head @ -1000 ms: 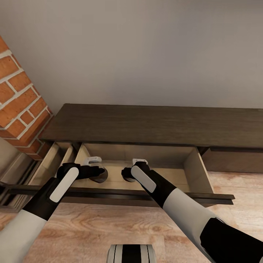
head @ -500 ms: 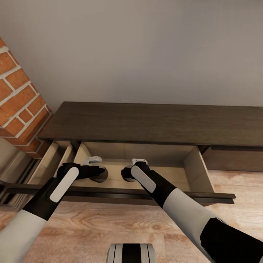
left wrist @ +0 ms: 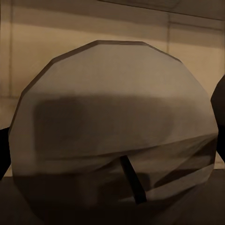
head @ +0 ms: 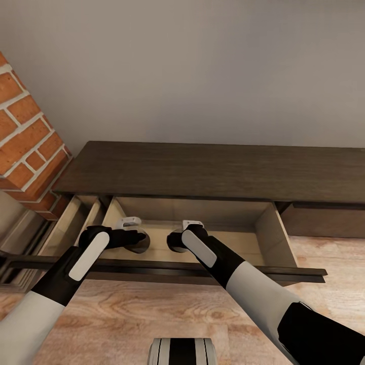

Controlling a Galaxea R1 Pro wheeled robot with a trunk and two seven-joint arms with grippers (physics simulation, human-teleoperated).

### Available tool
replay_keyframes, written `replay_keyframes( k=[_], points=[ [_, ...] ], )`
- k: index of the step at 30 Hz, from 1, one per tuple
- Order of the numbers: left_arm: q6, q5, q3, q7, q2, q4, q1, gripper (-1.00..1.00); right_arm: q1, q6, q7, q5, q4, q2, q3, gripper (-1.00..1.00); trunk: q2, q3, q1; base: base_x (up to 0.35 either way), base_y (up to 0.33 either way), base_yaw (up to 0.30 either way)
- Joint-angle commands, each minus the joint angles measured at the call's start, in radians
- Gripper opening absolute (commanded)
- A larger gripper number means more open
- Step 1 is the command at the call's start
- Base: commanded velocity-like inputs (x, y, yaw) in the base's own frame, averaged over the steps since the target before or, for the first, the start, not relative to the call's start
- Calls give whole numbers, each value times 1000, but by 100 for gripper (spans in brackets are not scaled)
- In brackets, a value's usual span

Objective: Place each of the two pumpkins and all three candles from the living room inside a cabinet in the living room (use any cabinet), then make sure every cabinet is closed, and position the cauldron so it is next to a table in the living room.

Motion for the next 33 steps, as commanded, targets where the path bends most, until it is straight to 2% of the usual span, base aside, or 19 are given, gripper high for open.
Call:
replay_keyframes(
  k=[1, 2, 3, 10, 11, 33],
  points=[
    [1, 9, -2, 10, 1, -1, -1, -100, -1, 1, -8, -6, -1, 0, 2, -100, 0, -1, 0, 0, 0, 0],
    [1, 9, -2, 10, 1, -1, -1, -100, -1, 1, -8, -6, -1, 0, 2, -100, 0, -1, 0, 0, 0, 0],
    [1, 8, -3, 10, 1, -1, -1, -100, -1, 1, -8, -6, -1, 0, 2, 100, 0, -1, 0, 0, 0, 0],
    [2, 9, -3, 10, 1, -1, -1, -100, -1, 1, -8, -6, -1, 0, 2, 100, 0, -1, 0, 0, 0, 0],
    [1, 9, -3, 10, 1, -1, -1, 100, -1, 1, -8, -6, -1, 0, 2, 100, 0, -1, 0, 0, 0, 0],
    [2, 9, -2, 12, 1, 0, -1, 100, -1, 1, -8, -6, -1, 0, 2, 100, 0, -1, 0, 0, 0, 0]
  ],
)
